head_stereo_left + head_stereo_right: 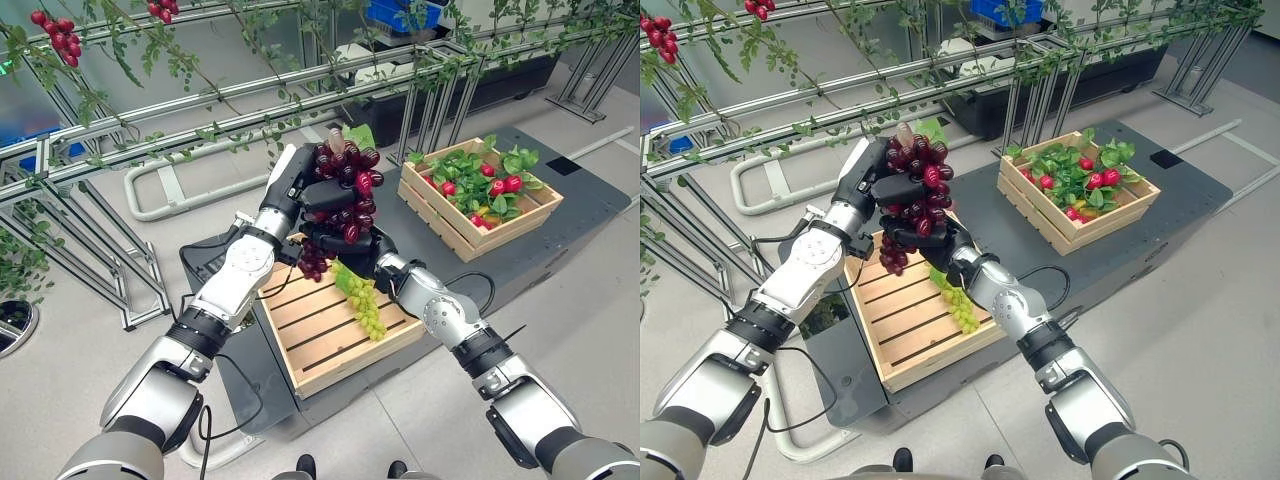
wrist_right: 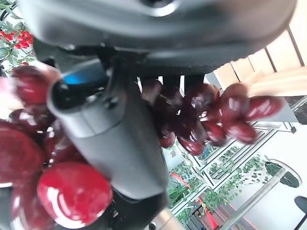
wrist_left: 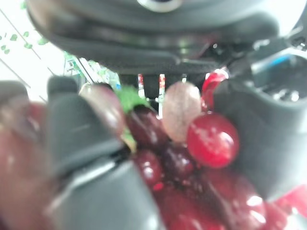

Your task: Pick up the fruits from the basket on one side to the basket on the other side

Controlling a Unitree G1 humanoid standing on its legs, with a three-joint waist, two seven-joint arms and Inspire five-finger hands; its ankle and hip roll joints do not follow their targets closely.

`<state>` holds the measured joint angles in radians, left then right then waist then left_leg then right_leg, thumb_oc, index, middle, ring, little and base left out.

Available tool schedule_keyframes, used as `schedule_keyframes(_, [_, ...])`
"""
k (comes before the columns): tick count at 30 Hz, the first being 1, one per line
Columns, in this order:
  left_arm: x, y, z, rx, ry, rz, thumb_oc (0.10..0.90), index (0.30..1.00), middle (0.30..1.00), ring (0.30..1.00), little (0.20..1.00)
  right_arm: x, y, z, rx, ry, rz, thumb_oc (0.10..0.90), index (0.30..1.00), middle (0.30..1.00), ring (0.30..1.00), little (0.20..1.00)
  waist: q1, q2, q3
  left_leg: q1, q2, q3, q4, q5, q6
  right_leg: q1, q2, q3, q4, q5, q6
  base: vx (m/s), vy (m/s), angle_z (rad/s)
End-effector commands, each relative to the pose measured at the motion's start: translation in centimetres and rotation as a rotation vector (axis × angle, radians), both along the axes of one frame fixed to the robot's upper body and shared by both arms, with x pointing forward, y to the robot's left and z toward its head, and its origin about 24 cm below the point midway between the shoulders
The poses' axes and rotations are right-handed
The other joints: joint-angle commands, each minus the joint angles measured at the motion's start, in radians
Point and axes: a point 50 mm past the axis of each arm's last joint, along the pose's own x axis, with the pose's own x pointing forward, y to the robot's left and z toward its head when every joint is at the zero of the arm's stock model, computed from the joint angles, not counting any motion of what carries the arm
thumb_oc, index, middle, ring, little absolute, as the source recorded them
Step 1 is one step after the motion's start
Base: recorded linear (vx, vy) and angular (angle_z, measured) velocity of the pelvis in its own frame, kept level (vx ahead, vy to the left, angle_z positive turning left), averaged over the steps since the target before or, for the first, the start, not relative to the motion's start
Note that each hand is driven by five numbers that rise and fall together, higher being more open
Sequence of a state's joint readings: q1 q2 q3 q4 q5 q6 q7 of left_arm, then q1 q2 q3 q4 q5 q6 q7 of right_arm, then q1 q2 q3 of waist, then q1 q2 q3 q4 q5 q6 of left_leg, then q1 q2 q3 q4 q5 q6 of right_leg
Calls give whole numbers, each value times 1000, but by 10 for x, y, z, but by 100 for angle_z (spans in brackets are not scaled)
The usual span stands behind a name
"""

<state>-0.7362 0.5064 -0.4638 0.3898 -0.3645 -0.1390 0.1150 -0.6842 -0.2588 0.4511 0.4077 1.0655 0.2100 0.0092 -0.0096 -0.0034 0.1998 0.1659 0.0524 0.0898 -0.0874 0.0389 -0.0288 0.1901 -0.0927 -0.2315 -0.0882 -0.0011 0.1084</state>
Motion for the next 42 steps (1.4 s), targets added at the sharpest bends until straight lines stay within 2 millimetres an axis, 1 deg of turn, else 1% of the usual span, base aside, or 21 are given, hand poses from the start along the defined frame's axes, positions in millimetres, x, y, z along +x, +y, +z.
schedule_keyframes(1, [13,-8,33,-13,-133,42,800,900,900,900,900,16,-5,68,189,-293,-121,400,300,300,300,300,13,0,-170,-5,-18,10,0,-55,-17,-23,-12,38,1,33,-16,0,0,0])
schedule_keyframes(3, [15,0,24,0,-114,89,800,900,900,900,900,16,-11,66,201,-288,-154,400,300,300,300,300,9,0,-166,-3,-18,12,0,-57,-16,-24,-11,42,1,33,-16,0,0,0])
schedule_keyframes(5, [16,3,21,6,-106,104,800,900,900,900,900,16,-14,65,198,-288,-164,400,300,300,300,300,7,0,-165,-3,-17,13,0,-58,-16,-24,-10,43,1,33,-16,0,0,0])
schedule_keyframes(10, [18,20,9,39,-72,163,800,900,900,900,900,17,-26,56,173,-275,-197,400,300,300,300,300,-2,0,-166,1,-10,25,0,-59,-18,-27,-8,51,1,32,-15,2,-2,-1])
schedule_keyframes(14, [18,29,1,40,-48,178,800,900,900,900,900,17,-35,52,165,-265,-215,400,300,300,300,300,-8,0,-167,4,-5,32,0,-58,-20,-28,-5,56,1,34,-16,0,0,0])
schedule_keyframes(17, [16,31,-3,39,-48,180,800,900,900,900,900,16,-40,47,161,-259,-228,400,300,300,300,300,-13,-1,-167,5,-1,36,0,-58,-21,-30,-3,61,1,35,-16,5,-6,-2])
schedule_keyframes(22, [12,40,-6,-15,-63,192,800,900,900,900,900,16,-57,40,166,-251,-282,400,300,300,300,300,-19,-4,-166,7,3,46,0,-58,-22,-34,0,69,1,37,-17,5,-15,-7])
schedule_keyframes(27, [10,61,-14,-126,-26,316,800,900,900,900,900,16,-75,36,171,-242,-356,400,300,300,300,300,-29,-6,-165,10,6,56,0,-61,-22,-41,3,80,1,39,-17,-8,-18,-7])
schedule_keyframes(29, [9,63,-19,-143,-16,326,800,900,900,900,900,15,-78,36,175,-245,-373,400,300,300,300,300,-33,-7,-163,11,8,59,0,-61,-21,-42,5,84,1,40,-17,-15,-25,-15])
schedule_keyframes(30, [7,65,-22,-143,-10,319,800,900,900,900,900,14,-84,37,177,-253,-389,400,300,300,300,300,-37,-8,-162,11,10,62,0,-62,-22,-45,6,89,1,41,-16,-13,-24,-17])
schedule_keyframes(33, [7,63,-25,-110,5,284,800,900,900,900,900,13,-89,40,182,-261,-407,400,300,300,300,300,-43,-7,-162,14,12,68,0,-63,-22,-46,7,95,1,42,-16,-4,-12,-6])
schedule_keyframes(35, [5,56,-31,-43,49,199,800,900,900,900,900,12,-96,42,180,-274,-424,400,300,300,300,300,-48,-5,-158,16,14,72,0,-64,-22,-48,8,99,1,44,-15,-14,-13,-3])
schedule_keyframes(36, [4,56,-32,-38,56,186,800,900,900,900,900,11,-97,42,179,-276,-426,400,300,300,300,300,-48,-5,-158,16,14,73,0,-64,-22,-48,9,100,1,44,-15,0,0,0])
schedule_keyframes(38, [2,51,-40,-13,117,100,800,900,900,900,900,10,-103,43,177,-287,-439,400,300,300,300,300,-53,-3,-157,19,16,78,0,-66,-22,-51,10,106,1,46,-14,-8,-4,-2])
schedule_keyframes(40, [1,51,-43,-10,136,70,800,900,900,900,900,10,-106,44,177,-291,-445,400,300,300,300,300,-55,-2,-156,22,17,82,0,-67,-22,-51,11,109,1,47,-14,-7,-3,-8])
schedule_keyframes(42, [-1,49,-49,-28,184,-2,800,900,900,900,900,11,-111,45,180,-296,-460,400,300,300,300,300,-61,0,-154,27,19,89,0,-69,-21,-51,13,115,1,48,-14,-4,-2,-19])
